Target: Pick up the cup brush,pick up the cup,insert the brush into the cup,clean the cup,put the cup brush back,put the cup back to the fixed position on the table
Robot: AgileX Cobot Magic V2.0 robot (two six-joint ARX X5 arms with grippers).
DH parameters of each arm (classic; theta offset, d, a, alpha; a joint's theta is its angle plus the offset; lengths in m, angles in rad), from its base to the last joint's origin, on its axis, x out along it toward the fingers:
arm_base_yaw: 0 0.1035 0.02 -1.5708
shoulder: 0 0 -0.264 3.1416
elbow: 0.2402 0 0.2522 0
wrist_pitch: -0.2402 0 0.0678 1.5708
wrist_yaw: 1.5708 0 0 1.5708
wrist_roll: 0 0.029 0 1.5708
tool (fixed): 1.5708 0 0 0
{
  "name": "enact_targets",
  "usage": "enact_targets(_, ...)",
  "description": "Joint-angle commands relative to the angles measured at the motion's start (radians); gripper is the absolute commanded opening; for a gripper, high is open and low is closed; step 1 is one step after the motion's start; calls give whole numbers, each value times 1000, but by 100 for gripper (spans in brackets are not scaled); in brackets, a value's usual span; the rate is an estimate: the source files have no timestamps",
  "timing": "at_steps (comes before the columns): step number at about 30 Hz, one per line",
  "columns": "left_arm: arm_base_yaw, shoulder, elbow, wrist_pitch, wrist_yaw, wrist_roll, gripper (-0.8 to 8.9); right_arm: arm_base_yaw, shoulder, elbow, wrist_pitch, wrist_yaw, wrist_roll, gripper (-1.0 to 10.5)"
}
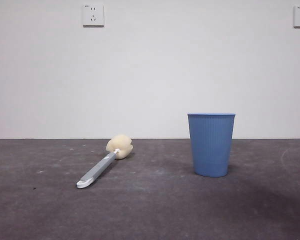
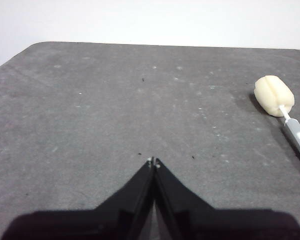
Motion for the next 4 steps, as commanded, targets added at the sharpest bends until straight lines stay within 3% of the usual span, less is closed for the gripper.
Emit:
enact_targets(1, 3, -3, -9, -6, 7, -6, -3, 0, -2, -16, 1, 2, 6, 1)
enact_targets(4, 3, -2, -9, -7, 7, -6, -3, 0, -2, -16, 0, 2, 6, 1)
